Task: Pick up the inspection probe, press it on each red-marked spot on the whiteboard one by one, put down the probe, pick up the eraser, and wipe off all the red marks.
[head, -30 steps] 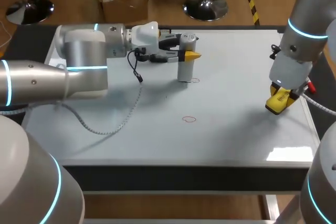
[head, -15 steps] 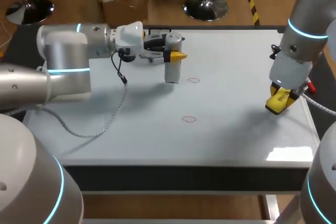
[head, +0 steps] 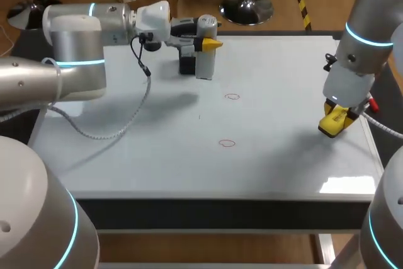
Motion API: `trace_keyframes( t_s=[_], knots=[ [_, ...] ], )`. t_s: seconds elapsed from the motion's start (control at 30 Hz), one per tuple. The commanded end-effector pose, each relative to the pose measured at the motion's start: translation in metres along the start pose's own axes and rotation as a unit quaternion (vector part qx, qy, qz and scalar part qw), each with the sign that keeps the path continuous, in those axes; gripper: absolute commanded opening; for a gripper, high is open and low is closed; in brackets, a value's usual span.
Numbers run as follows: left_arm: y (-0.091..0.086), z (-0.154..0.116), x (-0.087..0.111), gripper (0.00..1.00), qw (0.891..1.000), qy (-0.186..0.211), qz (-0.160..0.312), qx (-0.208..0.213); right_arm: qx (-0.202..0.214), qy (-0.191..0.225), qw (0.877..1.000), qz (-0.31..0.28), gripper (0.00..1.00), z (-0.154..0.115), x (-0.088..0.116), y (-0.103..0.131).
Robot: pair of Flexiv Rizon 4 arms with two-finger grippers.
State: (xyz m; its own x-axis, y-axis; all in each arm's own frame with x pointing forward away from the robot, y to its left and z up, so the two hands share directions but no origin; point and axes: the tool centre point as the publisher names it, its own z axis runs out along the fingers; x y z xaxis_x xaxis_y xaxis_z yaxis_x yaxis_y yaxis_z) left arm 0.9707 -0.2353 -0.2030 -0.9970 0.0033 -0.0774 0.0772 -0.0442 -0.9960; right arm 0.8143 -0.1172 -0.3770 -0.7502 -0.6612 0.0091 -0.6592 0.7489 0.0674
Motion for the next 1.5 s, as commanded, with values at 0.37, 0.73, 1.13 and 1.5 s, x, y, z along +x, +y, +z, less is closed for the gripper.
trace_keyframes(
  t_s=[0.37, 0.73, 1.13, 1.5],
  knots=[
    [-0.033, 0.029, -0.06, 0.0, 1.0, -0.014, -0.002, 0.001, 0.001, 0.001, 1.0, -0.001, 0.0, 0.0, 0.0, -0.001],
    [-0.041, 0.056, -0.092, 0.0, 1.0, -0.019, -0.001, 0.006, 0.001, 0.001, 1.0, -0.001, 0.0, 0.0, 0.0, -0.001],
    [-0.024, 0.068, -0.126, 0.0, 0.999, -0.037, -0.014, 0.002, 0.001, 0.001, 1.0, -0.001, 0.0, 0.0, 0.0, -0.001],
    [-0.018, 0.07, -0.134, 0.0, 0.999, -0.035, -0.02, -0.007, 0.001, 0.001, 1.0, -0.001, 0.0, 0.0, 0.0, -0.001]
  ],
)
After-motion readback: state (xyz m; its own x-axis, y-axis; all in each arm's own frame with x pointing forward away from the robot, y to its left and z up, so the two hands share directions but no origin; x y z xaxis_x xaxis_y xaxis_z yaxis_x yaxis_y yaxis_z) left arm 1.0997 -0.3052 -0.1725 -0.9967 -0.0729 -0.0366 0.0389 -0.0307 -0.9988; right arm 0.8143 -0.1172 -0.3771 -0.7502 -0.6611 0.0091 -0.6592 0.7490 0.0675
